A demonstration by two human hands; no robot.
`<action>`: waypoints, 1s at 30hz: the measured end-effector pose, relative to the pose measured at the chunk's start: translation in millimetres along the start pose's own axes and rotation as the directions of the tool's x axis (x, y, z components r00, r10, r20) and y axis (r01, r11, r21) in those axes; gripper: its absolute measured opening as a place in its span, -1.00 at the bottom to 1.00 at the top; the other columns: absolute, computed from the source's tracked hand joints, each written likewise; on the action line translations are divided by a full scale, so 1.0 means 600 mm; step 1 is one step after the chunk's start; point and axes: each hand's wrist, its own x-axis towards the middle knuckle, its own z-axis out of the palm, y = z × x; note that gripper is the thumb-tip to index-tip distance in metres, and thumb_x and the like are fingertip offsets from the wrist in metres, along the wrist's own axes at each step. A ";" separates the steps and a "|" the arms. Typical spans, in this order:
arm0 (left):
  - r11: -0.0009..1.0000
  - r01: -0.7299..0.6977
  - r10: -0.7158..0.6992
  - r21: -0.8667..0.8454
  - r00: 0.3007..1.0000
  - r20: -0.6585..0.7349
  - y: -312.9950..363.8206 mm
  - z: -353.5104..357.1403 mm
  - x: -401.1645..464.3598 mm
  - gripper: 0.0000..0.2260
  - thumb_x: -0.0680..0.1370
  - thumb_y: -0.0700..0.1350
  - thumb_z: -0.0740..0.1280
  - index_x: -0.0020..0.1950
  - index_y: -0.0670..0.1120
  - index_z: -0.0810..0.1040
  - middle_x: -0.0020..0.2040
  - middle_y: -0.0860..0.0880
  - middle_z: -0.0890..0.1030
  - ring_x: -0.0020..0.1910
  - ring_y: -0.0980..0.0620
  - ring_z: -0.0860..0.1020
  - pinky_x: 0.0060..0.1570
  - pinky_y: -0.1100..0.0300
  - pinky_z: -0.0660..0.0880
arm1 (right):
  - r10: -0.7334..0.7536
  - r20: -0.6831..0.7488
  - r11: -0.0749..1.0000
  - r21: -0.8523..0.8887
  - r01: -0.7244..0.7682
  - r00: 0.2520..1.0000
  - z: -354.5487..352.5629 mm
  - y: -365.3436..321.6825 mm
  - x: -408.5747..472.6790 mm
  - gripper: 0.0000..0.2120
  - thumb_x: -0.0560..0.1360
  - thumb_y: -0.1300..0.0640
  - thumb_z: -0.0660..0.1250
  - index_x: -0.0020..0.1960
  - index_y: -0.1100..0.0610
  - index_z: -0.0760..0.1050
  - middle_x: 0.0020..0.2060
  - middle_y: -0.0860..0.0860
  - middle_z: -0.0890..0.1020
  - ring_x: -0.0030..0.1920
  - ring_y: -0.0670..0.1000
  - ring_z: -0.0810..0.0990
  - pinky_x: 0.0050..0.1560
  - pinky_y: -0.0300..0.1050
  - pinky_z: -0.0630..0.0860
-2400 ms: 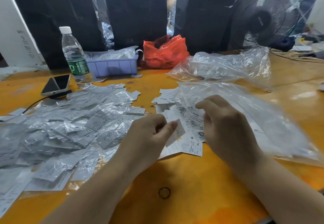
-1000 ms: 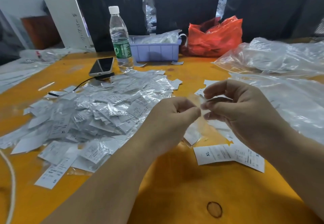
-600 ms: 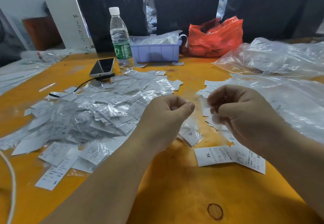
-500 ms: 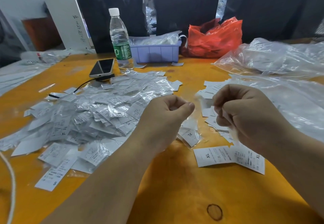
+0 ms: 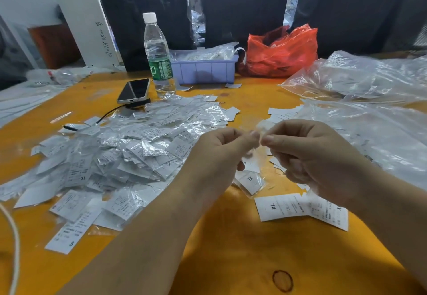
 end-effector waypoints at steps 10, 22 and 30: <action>1.000 -0.016 0.016 0.005 0.999 -0.028 -0.001 -0.009 0.005 -0.89 0.52 -0.12 0.39 -0.18 -0.07 0.66 -0.36 0.08 0.58 -0.39 0.18 0.48 -0.36 0.32 0.40 | 0.043 0.087 0.998 -0.048 -0.039 0.995 -0.006 -0.005 0.001 -0.87 0.48 0.36 0.29 -0.24 0.25 0.50 -0.51 0.10 0.38 -0.64 -0.08 0.17 -0.57 -0.31 0.12; 1.000 -0.015 0.015 -0.026 1.000 -0.005 -0.002 -0.008 0.005 -0.90 0.54 -0.15 0.40 -0.15 -0.14 0.64 -0.38 0.07 0.54 -0.41 0.16 0.45 -0.41 0.37 0.39 | 0.018 0.007 1.000 -0.007 -0.018 1.000 -0.006 -0.003 0.004 -0.81 0.43 0.20 0.39 -0.03 0.31 0.55 -0.18 0.24 0.68 -0.60 -0.11 0.17 -0.61 -0.31 0.13; 0.999 -0.035 0.035 -0.020 0.999 -0.024 -0.002 -0.011 0.004 -0.91 0.52 -0.12 0.41 -0.17 -0.07 0.64 -0.38 0.11 0.55 -0.39 0.18 0.47 -0.38 0.35 0.38 | -0.026 0.037 0.998 -0.060 0.028 0.999 -0.006 0.002 0.003 -0.92 0.45 0.22 0.39 -0.20 0.21 0.61 -0.34 0.16 0.63 -0.54 -0.08 0.19 -0.56 -0.25 0.12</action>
